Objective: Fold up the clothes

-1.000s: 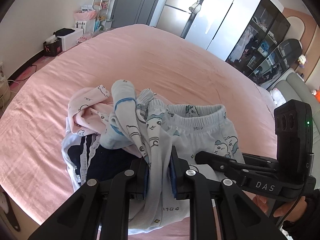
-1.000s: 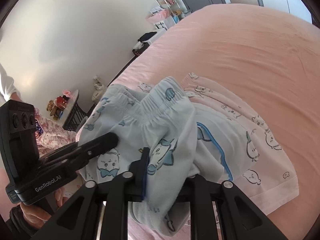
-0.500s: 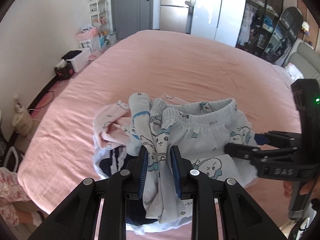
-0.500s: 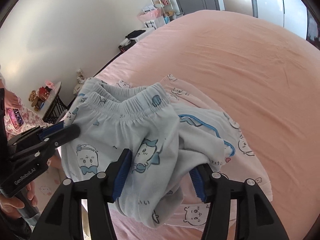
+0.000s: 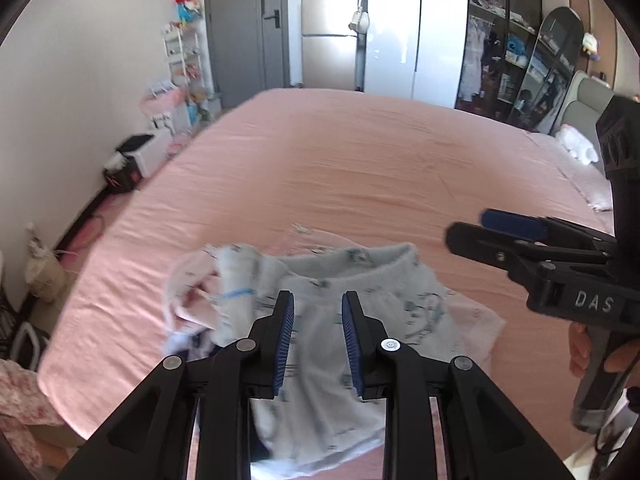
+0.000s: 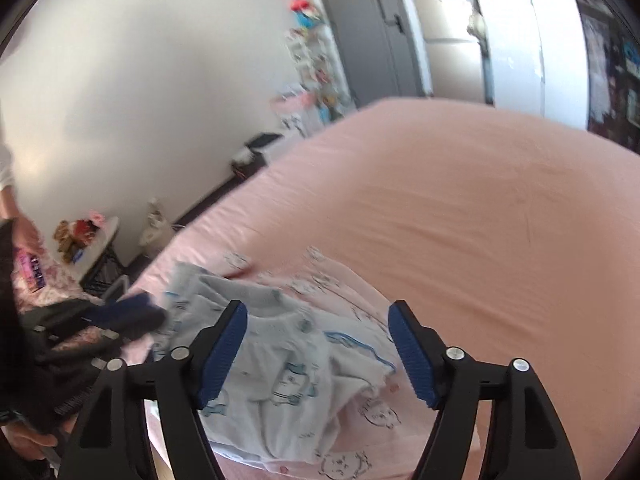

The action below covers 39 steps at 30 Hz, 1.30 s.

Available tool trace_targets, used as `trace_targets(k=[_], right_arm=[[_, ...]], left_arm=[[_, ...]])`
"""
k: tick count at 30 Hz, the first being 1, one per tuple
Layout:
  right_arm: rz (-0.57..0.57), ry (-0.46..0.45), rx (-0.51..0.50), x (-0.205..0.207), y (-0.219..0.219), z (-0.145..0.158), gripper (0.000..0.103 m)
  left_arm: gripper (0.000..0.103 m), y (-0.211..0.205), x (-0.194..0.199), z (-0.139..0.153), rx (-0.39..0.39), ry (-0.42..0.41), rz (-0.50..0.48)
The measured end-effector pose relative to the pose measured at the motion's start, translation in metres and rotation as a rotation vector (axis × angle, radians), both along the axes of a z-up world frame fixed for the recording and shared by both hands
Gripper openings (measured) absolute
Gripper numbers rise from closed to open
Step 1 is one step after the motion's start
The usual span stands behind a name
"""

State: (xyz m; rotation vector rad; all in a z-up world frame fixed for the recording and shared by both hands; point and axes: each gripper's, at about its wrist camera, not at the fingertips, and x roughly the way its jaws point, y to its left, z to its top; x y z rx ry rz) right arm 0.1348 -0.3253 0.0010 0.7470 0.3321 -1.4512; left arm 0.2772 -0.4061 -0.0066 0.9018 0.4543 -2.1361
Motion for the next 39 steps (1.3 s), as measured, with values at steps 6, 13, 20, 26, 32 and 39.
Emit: trace_targets(k=[6,13,20,26,32,39], right_arm=[[0.064,0.033,0.124,0.016,-0.015,-0.03,0.022],[0.03,0.058,0.256,0.015,-0.041,-0.073,0.022],[0.048,0.173,0.268,0.02,-0.041,-0.063,0.022],[0.073,0.324,0.133,0.026,0.009,-0.017,0.071],[0.117,0.458,0.033,0.048,0.063,0.015,0.079],[0.166,0.451,0.062,0.056,0.088,0.018,0.083]], left_arm=[[0.022,-0.03,-0.01,-0.018,0.049,-0.037,0.074],[0.022,-0.059,-0.009,-0.044,0.076,-0.126,0.129],[0.022,-0.033,-0.009,-0.027,-0.064,-0.159,0.088],[0.099,0.014,0.01,0.003,-0.158,-0.097,0.115],[0.103,0.054,0.025,0.026,-0.216,-0.048,0.152],[0.103,0.081,0.033,0.031,-0.176,-0.041,0.212]])
